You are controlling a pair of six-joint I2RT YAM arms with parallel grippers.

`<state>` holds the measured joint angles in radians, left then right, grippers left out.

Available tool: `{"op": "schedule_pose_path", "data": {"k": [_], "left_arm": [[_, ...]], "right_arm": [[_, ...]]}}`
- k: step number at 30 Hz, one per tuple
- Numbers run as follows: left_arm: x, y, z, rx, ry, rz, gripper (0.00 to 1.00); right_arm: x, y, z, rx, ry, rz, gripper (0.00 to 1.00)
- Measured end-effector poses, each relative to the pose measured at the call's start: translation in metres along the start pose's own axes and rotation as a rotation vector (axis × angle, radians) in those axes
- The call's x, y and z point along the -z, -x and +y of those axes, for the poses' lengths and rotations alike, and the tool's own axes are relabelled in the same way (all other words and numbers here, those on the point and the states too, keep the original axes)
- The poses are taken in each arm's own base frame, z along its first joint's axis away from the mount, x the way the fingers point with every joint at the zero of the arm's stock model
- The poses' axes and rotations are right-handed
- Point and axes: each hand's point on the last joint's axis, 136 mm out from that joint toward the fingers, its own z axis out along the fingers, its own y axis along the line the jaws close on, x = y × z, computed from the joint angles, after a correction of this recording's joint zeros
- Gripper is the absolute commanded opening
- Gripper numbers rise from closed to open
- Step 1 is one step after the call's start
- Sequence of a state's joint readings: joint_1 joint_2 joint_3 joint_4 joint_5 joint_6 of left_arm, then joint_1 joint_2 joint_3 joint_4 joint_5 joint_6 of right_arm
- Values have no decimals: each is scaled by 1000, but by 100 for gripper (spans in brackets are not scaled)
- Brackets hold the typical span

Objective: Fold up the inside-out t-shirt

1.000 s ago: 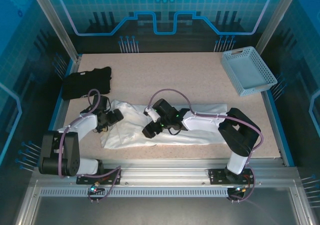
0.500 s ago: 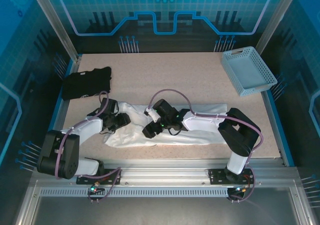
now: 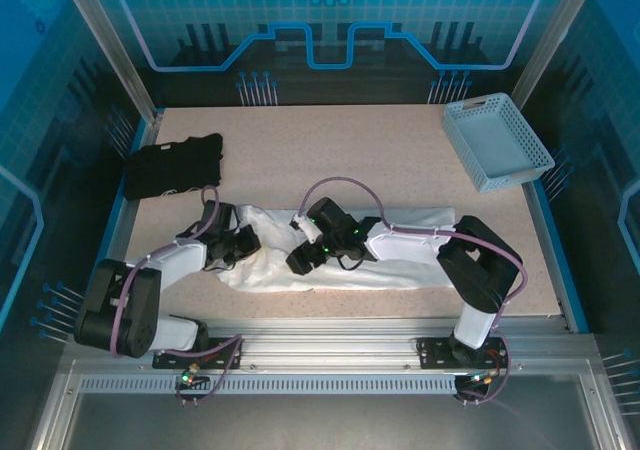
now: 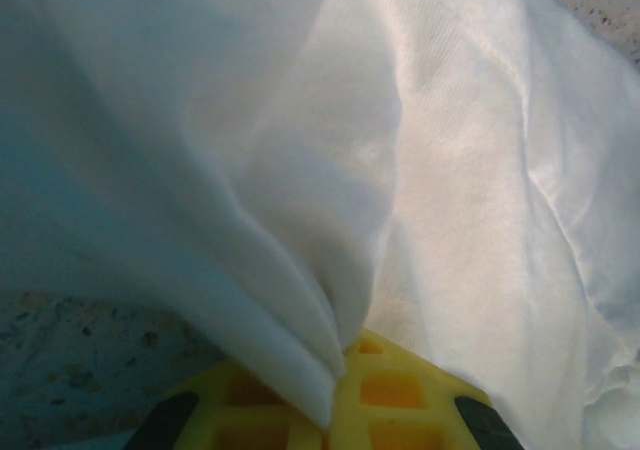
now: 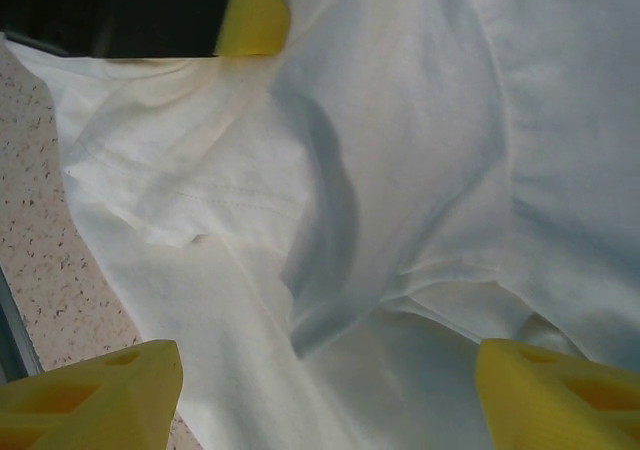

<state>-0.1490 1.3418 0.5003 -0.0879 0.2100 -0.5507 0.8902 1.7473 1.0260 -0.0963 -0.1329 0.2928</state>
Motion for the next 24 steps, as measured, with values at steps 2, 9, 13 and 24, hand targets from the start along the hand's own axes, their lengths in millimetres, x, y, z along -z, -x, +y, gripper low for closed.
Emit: {"op": "schedule_pose_path", "data": {"k": [2, 9, 13, 24], "left_arm": [[9, 5, -1, -6, 11, -32, 0], [54, 50, -2, -40, 162, -157, 0], [85, 79, 7, -55, 262, -211, 0], [165, 151, 25, -285, 668, -267, 0]], "right_arm": [[9, 4, -8, -14, -12, -20, 79], [60, 24, -55, -114, -78, -146, 83], [83, 24, -82, -180, -119, -197, 83], [126, 9, -109, -255, -197, -285, 84]]}}
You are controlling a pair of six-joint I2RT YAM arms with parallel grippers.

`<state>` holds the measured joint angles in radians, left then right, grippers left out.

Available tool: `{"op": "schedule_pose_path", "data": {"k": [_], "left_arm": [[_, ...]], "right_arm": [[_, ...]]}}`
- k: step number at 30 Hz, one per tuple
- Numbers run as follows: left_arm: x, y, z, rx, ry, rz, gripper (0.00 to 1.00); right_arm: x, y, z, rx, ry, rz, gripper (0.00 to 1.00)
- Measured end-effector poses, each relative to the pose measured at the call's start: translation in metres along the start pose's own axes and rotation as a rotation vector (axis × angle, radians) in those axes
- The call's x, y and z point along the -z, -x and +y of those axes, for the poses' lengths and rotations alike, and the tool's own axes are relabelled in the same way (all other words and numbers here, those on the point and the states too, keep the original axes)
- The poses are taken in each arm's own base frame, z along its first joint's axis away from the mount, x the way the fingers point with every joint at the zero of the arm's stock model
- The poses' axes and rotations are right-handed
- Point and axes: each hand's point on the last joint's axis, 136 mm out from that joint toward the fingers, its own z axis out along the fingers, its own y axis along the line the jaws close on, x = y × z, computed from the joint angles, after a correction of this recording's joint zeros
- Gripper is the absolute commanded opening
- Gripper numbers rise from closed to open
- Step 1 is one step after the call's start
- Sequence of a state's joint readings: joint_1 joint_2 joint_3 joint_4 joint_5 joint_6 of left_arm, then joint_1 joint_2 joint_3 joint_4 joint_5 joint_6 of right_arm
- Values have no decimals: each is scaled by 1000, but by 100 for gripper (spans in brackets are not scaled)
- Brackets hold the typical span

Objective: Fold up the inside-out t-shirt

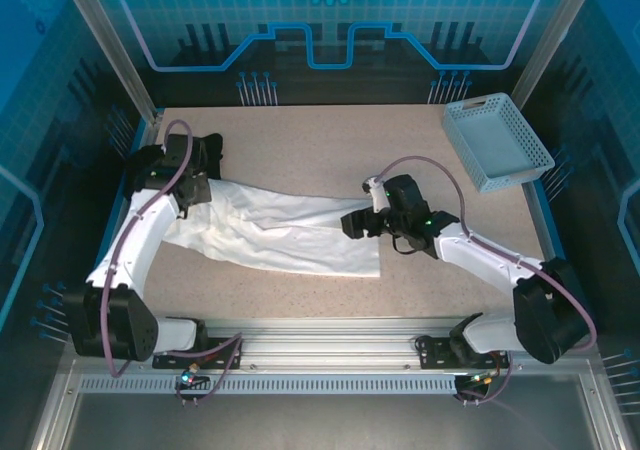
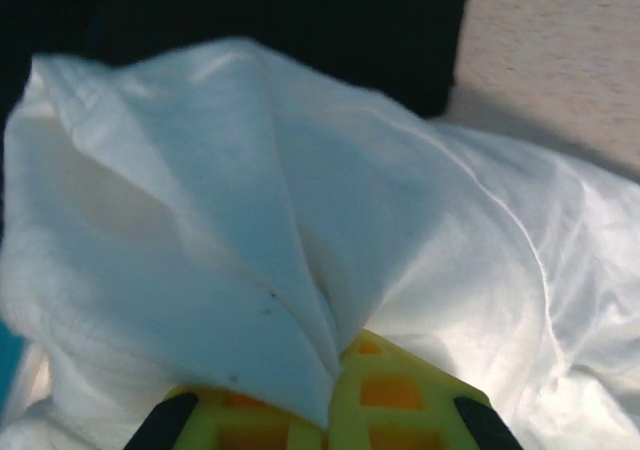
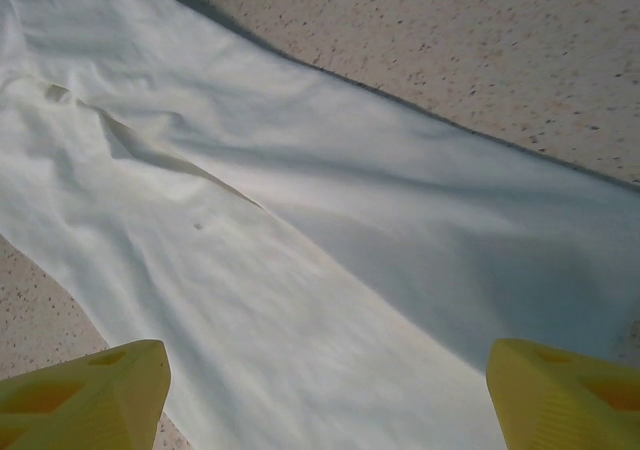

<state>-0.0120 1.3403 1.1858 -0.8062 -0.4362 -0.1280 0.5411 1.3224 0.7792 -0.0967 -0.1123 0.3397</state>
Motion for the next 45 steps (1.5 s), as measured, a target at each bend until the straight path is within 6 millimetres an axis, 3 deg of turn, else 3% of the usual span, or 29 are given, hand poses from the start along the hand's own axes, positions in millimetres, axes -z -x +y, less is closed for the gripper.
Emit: {"op": "schedule_pose_path", "data": {"k": [4, 9, 13, 18, 21, 25, 28, 30, 33, 35, 37, 39, 41, 45], "left_arm": [[-6, -6, 0, -74, 50, 53, 0], [3, -20, -30, -174, 16, 93, 0], [19, -28, -73, -208, -79, 80, 0], [37, -59, -141, -258, -214, 113, 0], [41, -79, -193, -283, -299, 162, 15], [44, -98, -276, -270, -458, 227, 61], [51, -102, -334, -235, -595, 266, 68], [55, -99, -354, -229, -645, 271, 71], [62, -94, -349, -216, -669, 249, 74], [69, -95, -328, -193, -685, 227, 74], [75, -101, -290, -149, -688, 211, 76], [77, -103, -256, -89, -688, 195, 78], [73, -103, -227, -11, -684, 175, 79], [45, -100, -197, 126, -667, 194, 79]], "right_arm": [[9, -1, -12, -14, -33, -18, 85], [16, -5, -25, -32, -72, -21, 85], [23, -4, -30, -33, -98, -27, 85], [34, 0, -38, -35, -129, -46, 85], [42, 1, -43, -36, -153, -55, 85], [53, -1, -48, -37, -183, -70, 86], [58, -8, -57, -51, -223, -72, 86], [60, -14, -62, -66, -244, -64, 86], [60, -22, -65, -102, -249, -58, 86], [55, -26, -63, -127, -229, -51, 86], [41, -28, -56, -140, -196, -26, 86], [23, -33, -43, -124, -159, 20, 86], [1, -37, -16, -66, -105, 74, 86], [-29, -35, 30, 6, -19, 120, 86]]}}
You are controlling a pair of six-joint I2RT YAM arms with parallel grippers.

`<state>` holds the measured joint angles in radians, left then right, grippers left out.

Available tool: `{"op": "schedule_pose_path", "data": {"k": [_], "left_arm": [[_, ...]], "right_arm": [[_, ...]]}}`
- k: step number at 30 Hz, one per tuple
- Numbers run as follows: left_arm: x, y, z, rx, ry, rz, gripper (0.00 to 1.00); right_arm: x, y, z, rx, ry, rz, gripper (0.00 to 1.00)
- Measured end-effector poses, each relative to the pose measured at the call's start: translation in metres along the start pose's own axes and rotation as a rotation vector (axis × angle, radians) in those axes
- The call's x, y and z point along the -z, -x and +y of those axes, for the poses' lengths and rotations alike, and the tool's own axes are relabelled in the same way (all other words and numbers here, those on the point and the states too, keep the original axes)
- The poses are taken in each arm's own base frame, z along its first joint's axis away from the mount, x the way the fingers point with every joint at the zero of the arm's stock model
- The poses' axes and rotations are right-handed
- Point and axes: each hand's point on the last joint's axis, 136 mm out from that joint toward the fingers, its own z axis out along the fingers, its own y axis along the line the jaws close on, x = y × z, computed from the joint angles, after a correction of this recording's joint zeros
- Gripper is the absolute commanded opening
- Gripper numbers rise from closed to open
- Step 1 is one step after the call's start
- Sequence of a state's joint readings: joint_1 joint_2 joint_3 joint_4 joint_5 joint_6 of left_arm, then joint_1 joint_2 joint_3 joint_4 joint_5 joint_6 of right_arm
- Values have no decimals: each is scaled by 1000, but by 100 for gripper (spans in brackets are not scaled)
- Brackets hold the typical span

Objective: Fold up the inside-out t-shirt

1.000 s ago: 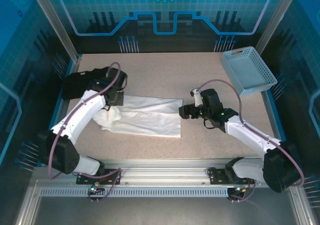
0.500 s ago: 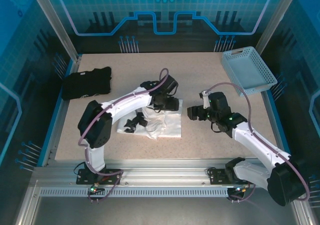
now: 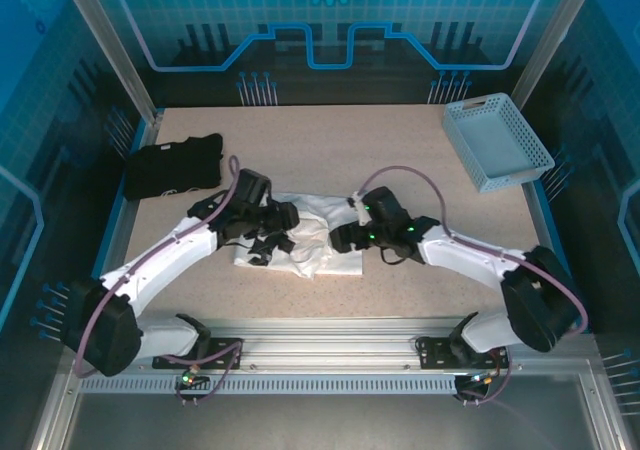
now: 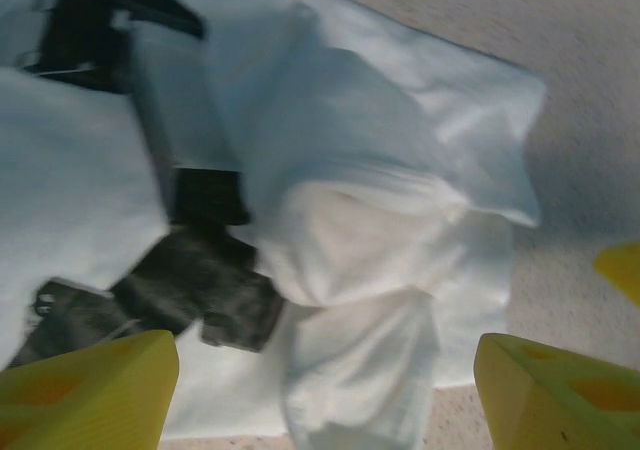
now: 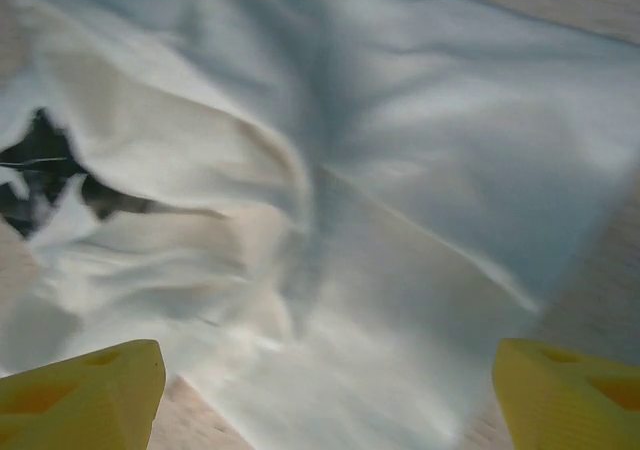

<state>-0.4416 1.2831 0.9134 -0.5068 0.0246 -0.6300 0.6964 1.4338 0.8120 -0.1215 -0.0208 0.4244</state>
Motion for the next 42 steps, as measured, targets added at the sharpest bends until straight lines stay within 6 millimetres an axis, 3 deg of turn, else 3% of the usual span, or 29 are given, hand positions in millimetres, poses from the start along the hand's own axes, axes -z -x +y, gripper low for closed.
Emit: {"op": "schedule_pose_path", "data": {"k": [2, 5, 8, 12, 16, 20, 22, 26, 30, 33, 36, 39, 42], "left_arm": [[-10, 4, 8, 31, 6, 12, 79], [-39, 5, 4, 43, 0, 79, 77], [-67, 7, -4, 51, -18, 136, 72], [-94, 10, -23, 79, -75, 201, 67], [-109, 23, -80, 81, -208, 230, 66], [-123, 51, -166, 34, -407, 225, 71], [-125, 58, -186, 9, -449, 219, 73], [-122, 64, -176, 13, -441, 215, 74], [-103, 48, -129, 40, -367, 214, 75], [-70, 23, -99, 37, -334, 199, 75], [-44, -10, -88, -3, -328, 190, 74], [-35, -51, -88, -91, -311, 199, 71], [-39, -90, -86, -180, -279, 222, 70]], "right_arm": [[-10, 3, 18, 15, 37, 3, 86], [-28, 2, 31, 23, 50, 24, 86], [-39, 3, 28, 12, 20, 30, 86], [-32, 5, 14, -11, -21, 3, 86], [-1, 13, -16, -63, -80, -68, 86], [42, 22, -51, -132, -143, -184, 86], [54, 22, -57, -142, -157, -214, 86], [58, 14, -58, -147, -160, -212, 86], [47, 0, -60, -166, -155, -163, 85], [35, -8, -61, -181, -143, -117, 84], [19, -14, -64, -210, -133, -49, 80], [5, -5, -73, -259, -123, -8, 66], [-10, 13, -82, -306, -109, 13, 56]]}}
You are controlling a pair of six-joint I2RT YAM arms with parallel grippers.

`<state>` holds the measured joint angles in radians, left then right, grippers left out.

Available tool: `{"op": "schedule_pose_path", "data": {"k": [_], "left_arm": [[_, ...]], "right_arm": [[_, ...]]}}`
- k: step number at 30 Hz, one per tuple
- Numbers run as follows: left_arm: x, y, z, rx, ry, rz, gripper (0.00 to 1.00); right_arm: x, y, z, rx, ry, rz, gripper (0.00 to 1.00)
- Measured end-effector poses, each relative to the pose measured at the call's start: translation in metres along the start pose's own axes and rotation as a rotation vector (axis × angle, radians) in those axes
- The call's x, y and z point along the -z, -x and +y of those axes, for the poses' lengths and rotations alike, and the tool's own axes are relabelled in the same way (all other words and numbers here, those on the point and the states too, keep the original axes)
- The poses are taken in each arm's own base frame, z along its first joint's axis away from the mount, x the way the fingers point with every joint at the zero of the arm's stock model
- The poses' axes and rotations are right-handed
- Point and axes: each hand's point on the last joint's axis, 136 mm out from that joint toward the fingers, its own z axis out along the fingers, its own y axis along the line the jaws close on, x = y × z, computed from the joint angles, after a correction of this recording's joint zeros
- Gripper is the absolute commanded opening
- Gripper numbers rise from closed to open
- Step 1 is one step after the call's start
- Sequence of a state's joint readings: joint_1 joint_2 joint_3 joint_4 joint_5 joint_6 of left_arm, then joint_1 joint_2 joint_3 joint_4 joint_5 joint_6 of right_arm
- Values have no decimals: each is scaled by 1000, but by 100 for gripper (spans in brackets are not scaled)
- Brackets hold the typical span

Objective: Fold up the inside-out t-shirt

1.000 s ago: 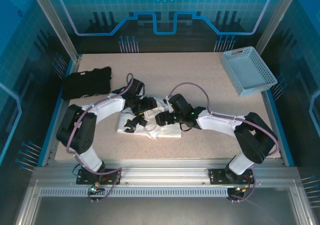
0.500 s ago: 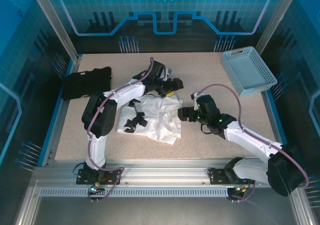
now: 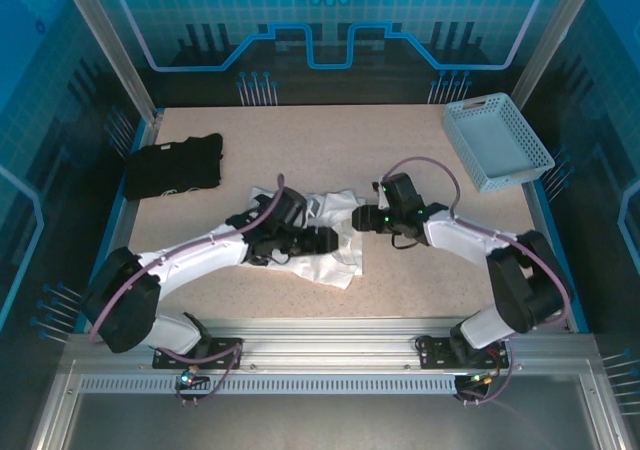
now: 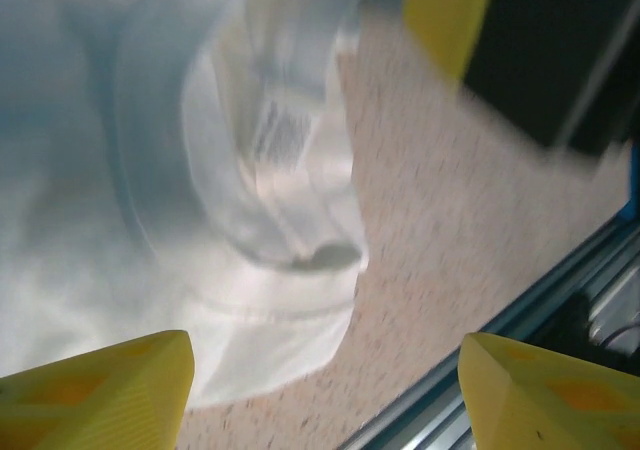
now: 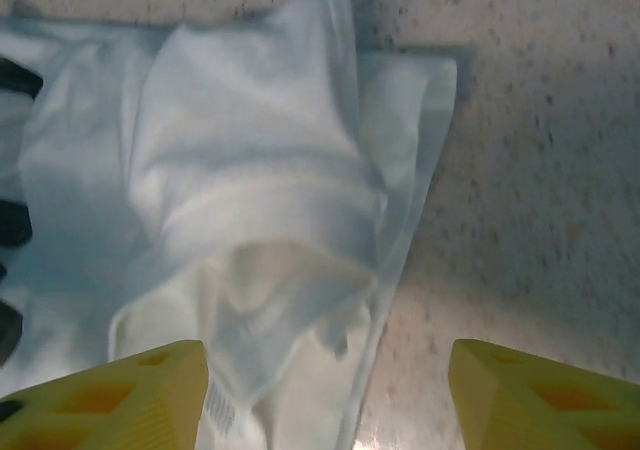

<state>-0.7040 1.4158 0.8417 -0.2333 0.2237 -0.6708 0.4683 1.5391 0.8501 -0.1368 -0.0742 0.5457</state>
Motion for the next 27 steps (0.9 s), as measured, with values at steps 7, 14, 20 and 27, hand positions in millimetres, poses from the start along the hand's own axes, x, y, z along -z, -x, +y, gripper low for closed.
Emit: {"op": "schedule_pose_path", "data": {"k": [7, 14, 20, 27], "left_arm": [[-24, -41, -9, -221, 116, 8, 71], [-66, -50, -22, -398, 275, 29, 70], [-82, -52, -13, -514, 434, 36, 52], [-81, -50, 4, -548, 533, 39, 24]], "right_arm": [[-32, 27, 4, -39, 53, 56, 39], [-45, 19, 0, -50, 54, 120, 39], [-48, 15, -2, -41, 43, 144, 40], [-52, 9, -7, -24, 26, 169, 25]]}}
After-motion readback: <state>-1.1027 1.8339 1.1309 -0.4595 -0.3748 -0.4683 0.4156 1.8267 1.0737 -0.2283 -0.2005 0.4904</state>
